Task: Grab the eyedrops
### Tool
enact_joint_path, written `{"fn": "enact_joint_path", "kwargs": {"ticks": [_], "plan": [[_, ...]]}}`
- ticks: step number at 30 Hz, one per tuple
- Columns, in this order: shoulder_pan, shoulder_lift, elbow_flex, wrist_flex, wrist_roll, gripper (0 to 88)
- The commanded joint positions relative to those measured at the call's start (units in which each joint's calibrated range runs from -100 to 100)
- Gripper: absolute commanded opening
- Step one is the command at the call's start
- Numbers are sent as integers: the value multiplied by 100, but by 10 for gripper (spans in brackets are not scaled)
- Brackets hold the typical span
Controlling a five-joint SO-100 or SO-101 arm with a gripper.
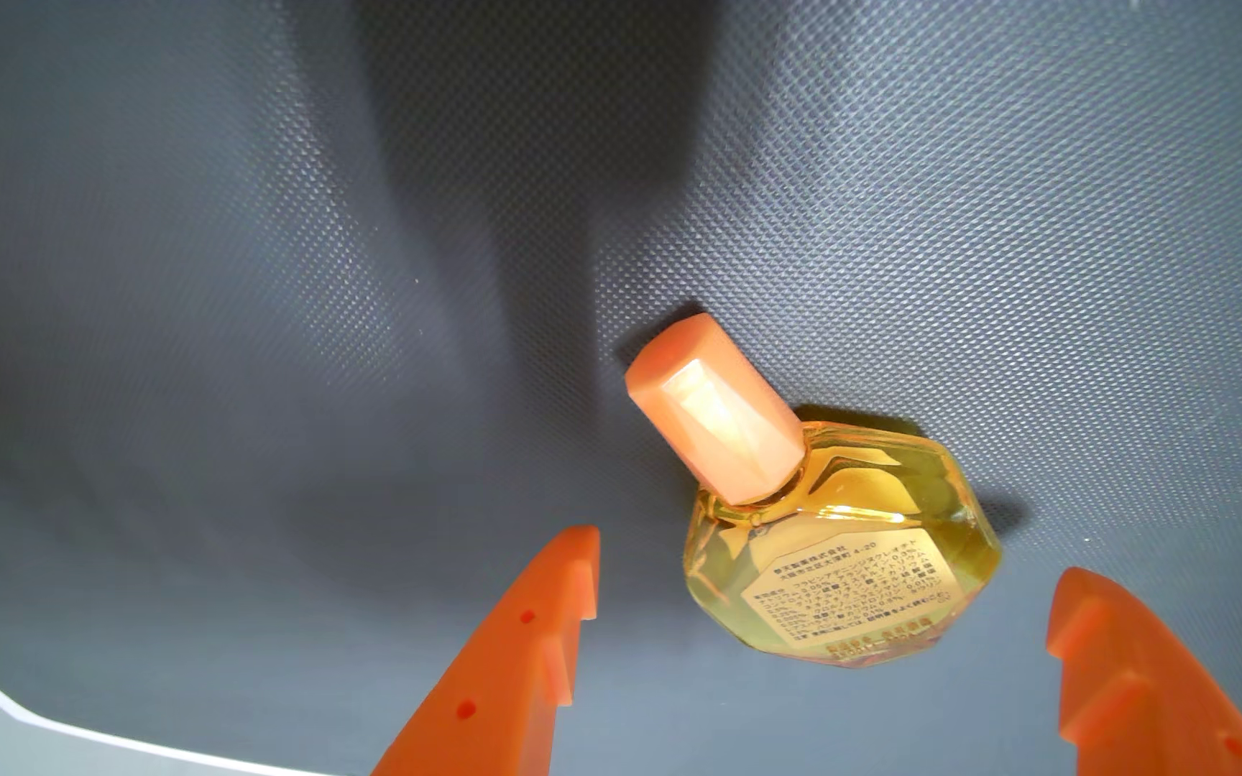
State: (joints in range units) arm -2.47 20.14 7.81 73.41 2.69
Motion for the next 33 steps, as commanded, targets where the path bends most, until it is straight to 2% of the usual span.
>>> {"fn": "enact_joint_path", "kwargs": {"ticks": [1,10,33], "plan": [[-2,-336,-29,-32,11,329],[39,-166,259,-465,21,329],[247,386,52,-604,73,301]]}}
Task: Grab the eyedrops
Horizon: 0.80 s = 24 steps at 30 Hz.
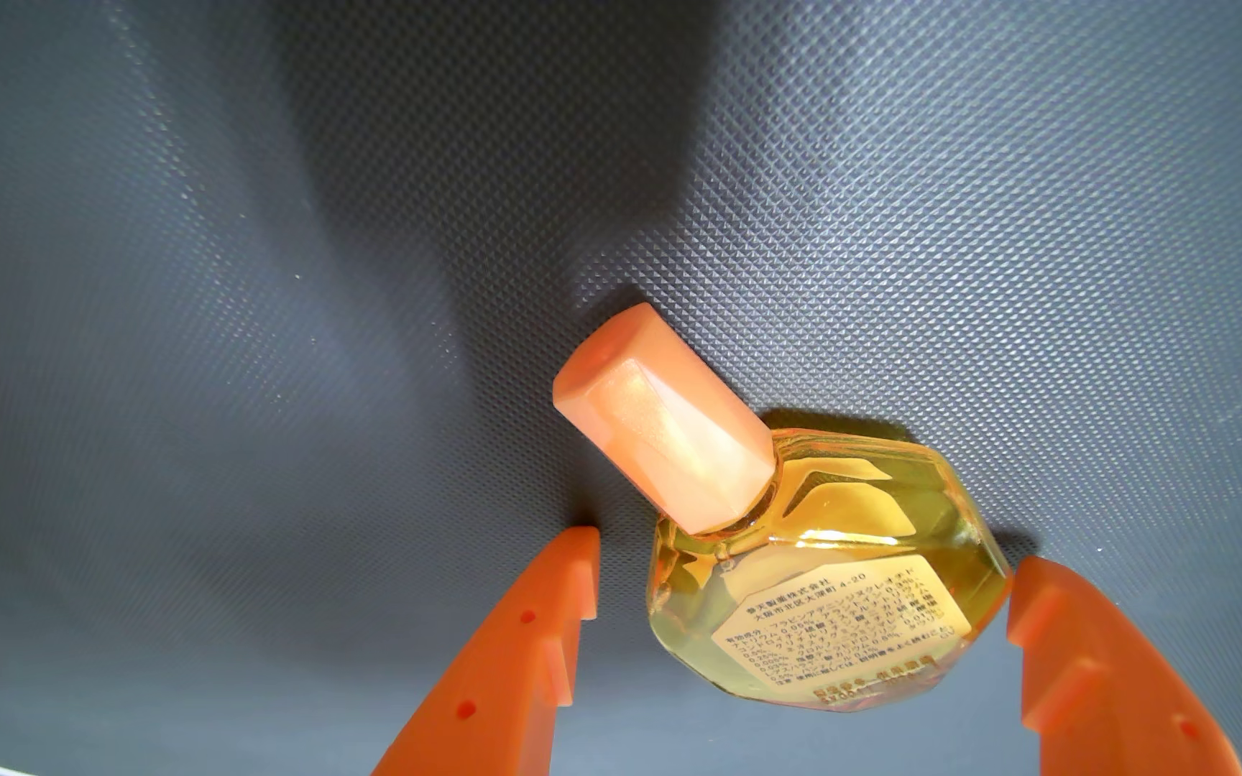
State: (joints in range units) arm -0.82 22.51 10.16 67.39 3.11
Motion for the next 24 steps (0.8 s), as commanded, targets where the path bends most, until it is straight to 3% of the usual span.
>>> {"fn": "enact_joint_path", "kwargs": {"ticks": [1,5,11,17,20,24], "plan": [[82,199,-255,67,32,300],[57,250,-399,188,32,299],[-17,208,-435,162,-16,125],[-26,182,-444,180,-42,83],[-26,174,-516,188,-84,7],[-167,21,-921,448,-73,7]]}}
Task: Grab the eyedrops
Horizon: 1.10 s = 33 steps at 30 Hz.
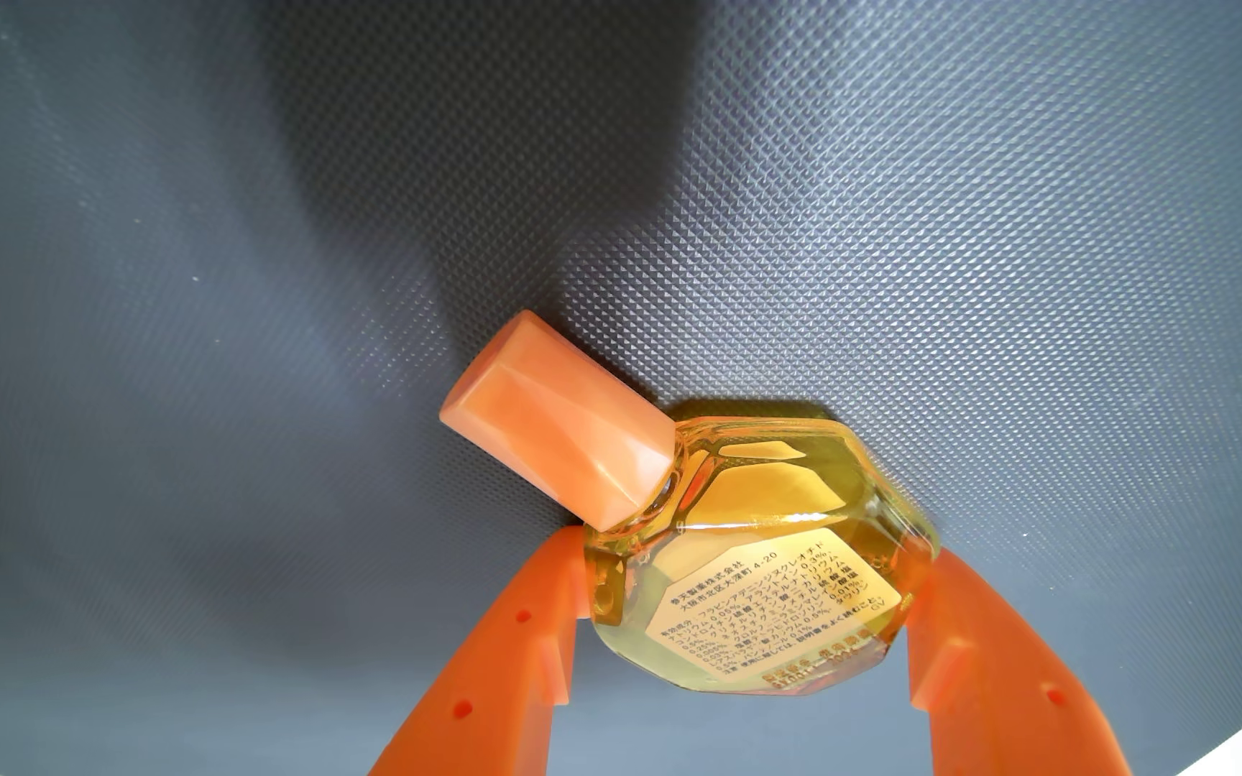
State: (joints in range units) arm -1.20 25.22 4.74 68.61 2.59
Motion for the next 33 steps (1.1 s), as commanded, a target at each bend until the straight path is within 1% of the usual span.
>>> {"fn": "enact_joint_path", "kwargs": {"ticks": [1,8,13,18,22,27,33], "plan": [[-154,-361,-542,525,-21,7],[-213,-1346,-1226,1815,-31,6],[-171,-1847,-1415,2394,-37,6],[-221,-2323,-1289,2446,-37,6],[-271,-2909,-587,2360,-37,6],[-279,-3648,440,1823,-84,6],[-279,-3962,710,1676,-84,6]]}}
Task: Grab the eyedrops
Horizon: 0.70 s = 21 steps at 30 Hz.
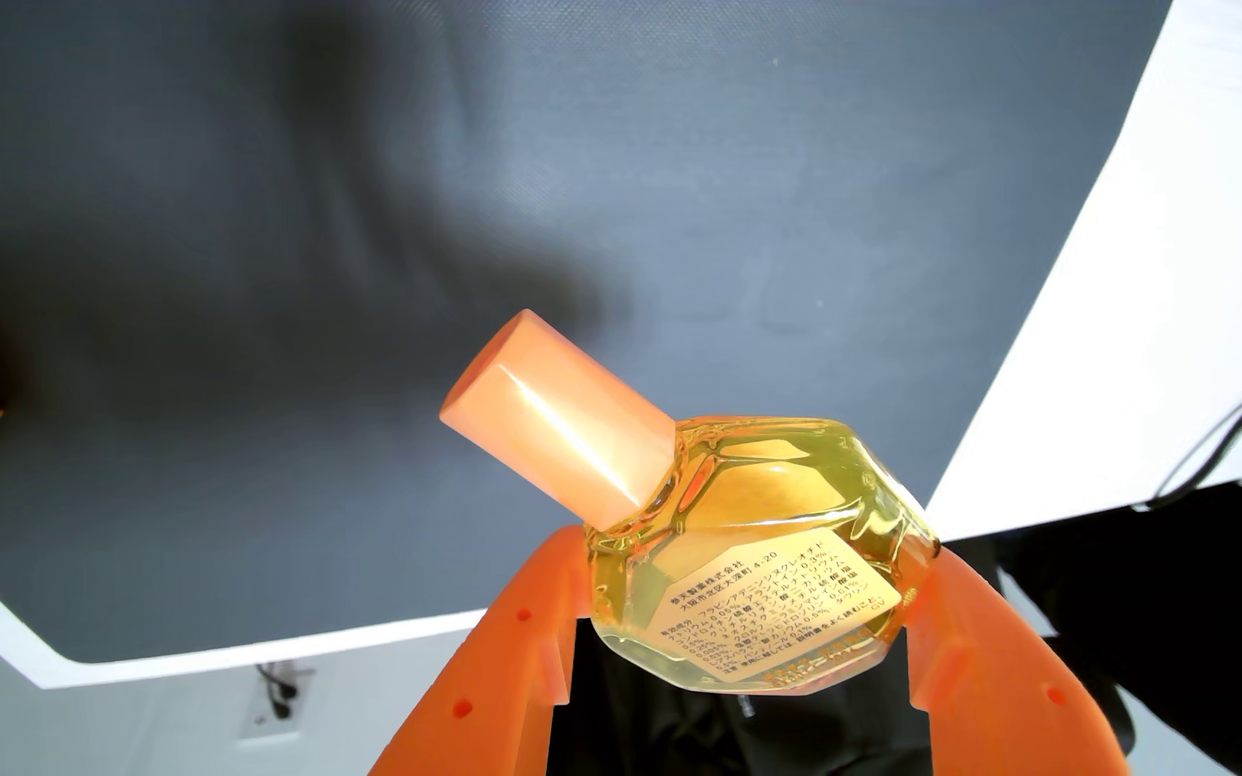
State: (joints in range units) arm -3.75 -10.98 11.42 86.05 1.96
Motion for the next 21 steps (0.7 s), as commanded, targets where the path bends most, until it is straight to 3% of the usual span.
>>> {"fn": "enact_joint_path", "kwargs": {"ticks": [1,21], "plan": [[-24,-342,33,-68,-21,6],[-66,-104,-543,313,-194,6]]}}
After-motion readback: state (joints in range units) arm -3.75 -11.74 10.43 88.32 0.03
